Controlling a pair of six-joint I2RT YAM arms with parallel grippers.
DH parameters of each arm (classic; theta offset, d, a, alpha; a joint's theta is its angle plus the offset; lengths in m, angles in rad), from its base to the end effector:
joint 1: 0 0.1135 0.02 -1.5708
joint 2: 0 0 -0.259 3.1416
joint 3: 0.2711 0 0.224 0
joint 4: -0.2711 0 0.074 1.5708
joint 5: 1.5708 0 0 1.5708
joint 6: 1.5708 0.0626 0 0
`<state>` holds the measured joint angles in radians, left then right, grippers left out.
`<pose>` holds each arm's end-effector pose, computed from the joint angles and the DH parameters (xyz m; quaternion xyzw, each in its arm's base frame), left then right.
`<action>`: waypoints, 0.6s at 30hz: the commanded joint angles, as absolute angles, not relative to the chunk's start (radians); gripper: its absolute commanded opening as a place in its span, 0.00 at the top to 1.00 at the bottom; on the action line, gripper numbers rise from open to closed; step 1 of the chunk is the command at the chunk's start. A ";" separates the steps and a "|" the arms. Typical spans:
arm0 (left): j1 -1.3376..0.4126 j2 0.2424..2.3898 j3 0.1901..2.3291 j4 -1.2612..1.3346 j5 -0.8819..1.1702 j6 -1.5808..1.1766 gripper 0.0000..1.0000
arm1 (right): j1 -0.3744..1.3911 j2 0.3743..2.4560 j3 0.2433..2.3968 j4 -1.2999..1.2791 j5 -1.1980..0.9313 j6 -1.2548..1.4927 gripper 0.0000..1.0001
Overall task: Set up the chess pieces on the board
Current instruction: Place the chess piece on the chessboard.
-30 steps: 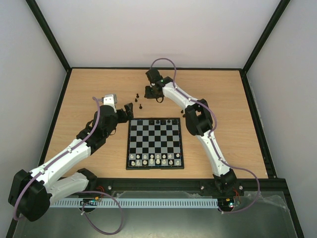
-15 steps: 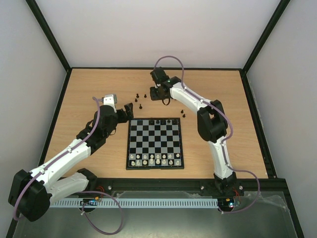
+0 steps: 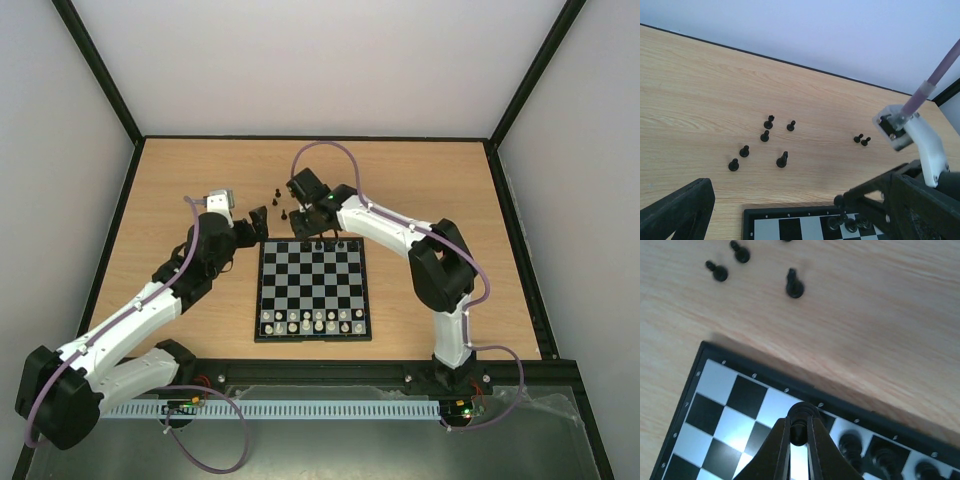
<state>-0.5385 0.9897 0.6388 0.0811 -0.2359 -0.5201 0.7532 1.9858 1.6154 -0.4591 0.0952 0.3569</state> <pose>0.2059 -0.1060 0.2762 -0.0640 0.7909 -0.2228 0.5664 0.3246 0.2962 0.2278 -0.1664 0.9162 0.1530 0.3309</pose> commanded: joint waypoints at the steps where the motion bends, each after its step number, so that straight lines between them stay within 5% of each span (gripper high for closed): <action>1: -0.538 0.989 0.646 0.063 -0.262 -0.513 0.01 | 0.792 1.937 1.587 -0.445 0.074 0.345 0.97; 18: -0.538 0.972 0.635 0.065 -0.286 -0.523 0.01 | 0.836 2.002 1.595 -0.454 0.091 0.347 0.97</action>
